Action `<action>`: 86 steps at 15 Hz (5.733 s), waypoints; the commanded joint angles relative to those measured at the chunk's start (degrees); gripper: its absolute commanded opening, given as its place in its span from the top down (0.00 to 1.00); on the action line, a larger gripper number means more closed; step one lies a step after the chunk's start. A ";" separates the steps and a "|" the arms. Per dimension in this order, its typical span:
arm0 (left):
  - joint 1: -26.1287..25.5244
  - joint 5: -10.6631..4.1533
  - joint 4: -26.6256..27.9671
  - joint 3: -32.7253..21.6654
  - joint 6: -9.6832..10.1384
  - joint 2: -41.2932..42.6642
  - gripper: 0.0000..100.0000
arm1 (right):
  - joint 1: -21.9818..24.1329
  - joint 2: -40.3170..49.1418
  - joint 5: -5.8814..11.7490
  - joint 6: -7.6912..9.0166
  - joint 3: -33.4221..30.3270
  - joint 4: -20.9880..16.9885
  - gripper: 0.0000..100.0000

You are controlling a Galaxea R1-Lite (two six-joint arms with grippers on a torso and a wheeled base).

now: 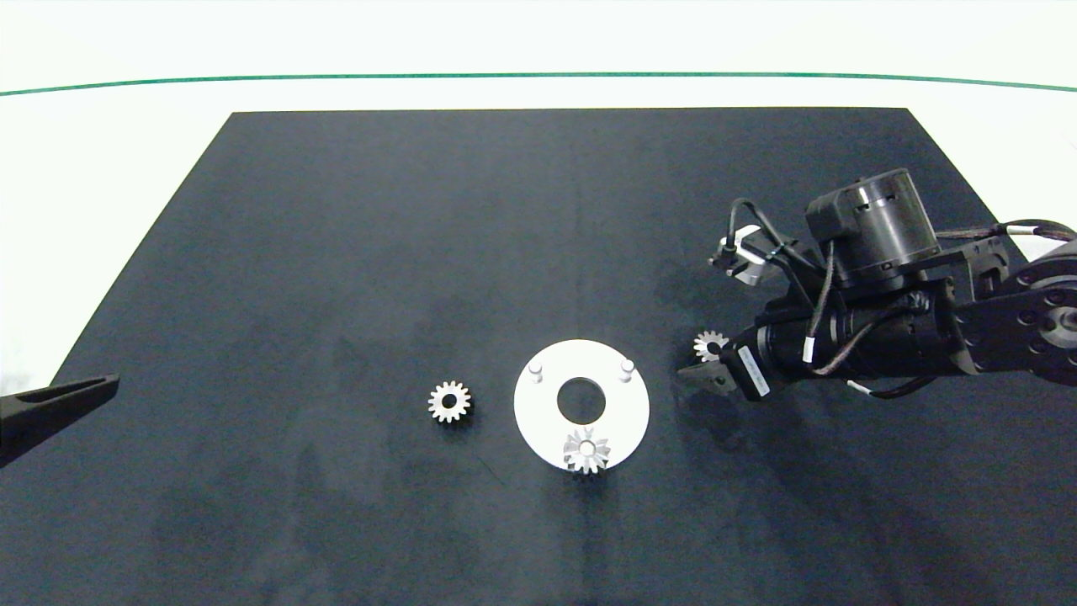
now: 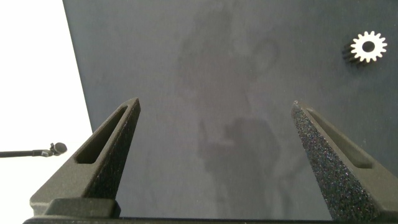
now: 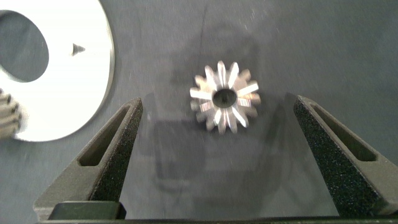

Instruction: Install three planetary gears onto the carrier pins

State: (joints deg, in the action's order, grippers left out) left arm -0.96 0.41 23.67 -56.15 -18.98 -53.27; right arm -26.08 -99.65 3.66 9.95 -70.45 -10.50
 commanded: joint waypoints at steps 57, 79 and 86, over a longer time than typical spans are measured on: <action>0.00 0.02 1.46 -0.10 -1.15 0.19 0.00 | -0.12 -1.34 1.26 0.34 0.49 1.53 0.99; 0.26 0.02 1.46 -0.36 -1.23 0.19 0.00 | -16.38 -6.79 12.60 2.71 -16.30 -13.85 0.99; 0.26 0.02 1.46 -0.36 -1.41 0.19 0.00 | -16.38 -9.25 12.43 2.62 -17.97 -12.09 0.99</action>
State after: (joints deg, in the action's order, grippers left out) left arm -0.71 0.44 24.99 -56.50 -20.25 -53.00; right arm -42.42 -108.37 16.01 12.45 -88.33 -22.49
